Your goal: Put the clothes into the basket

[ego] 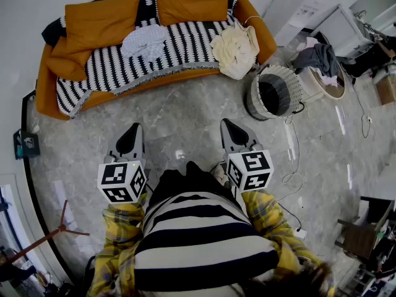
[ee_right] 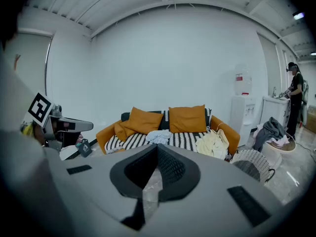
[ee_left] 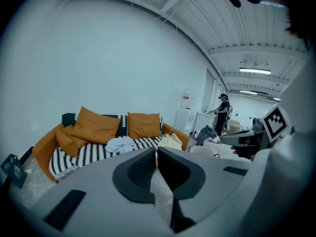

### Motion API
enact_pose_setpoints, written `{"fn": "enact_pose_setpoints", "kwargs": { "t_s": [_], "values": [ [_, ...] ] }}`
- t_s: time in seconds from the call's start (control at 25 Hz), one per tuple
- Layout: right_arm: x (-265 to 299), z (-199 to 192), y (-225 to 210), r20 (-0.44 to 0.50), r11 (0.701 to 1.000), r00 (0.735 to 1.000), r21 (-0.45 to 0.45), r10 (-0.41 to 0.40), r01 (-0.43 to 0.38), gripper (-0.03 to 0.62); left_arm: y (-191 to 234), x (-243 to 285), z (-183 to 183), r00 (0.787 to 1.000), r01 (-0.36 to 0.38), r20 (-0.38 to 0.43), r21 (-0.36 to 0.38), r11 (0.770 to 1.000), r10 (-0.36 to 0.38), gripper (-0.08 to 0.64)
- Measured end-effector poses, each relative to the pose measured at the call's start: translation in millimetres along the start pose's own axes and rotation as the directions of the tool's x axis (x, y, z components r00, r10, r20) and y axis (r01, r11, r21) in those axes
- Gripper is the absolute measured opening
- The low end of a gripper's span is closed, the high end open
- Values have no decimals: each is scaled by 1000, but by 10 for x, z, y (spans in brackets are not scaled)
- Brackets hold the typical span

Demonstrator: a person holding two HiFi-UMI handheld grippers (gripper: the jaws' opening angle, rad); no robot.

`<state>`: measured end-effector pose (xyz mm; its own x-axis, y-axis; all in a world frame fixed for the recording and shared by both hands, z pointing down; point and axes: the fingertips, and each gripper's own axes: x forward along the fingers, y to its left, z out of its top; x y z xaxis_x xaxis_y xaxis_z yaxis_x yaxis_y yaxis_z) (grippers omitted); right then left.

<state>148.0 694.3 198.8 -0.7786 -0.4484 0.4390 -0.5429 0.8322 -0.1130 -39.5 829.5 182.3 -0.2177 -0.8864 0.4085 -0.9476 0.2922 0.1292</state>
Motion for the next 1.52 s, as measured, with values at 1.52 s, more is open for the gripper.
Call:
{"fn": "enact_pose_setpoints", "kwargs": {
  "t_s": [1.52],
  "values": [
    [1858,660,-205,-8,956,956,25,293,-293,103,643,1479,490,999,-43,-22,-48,998,42,26]
  ]
}}
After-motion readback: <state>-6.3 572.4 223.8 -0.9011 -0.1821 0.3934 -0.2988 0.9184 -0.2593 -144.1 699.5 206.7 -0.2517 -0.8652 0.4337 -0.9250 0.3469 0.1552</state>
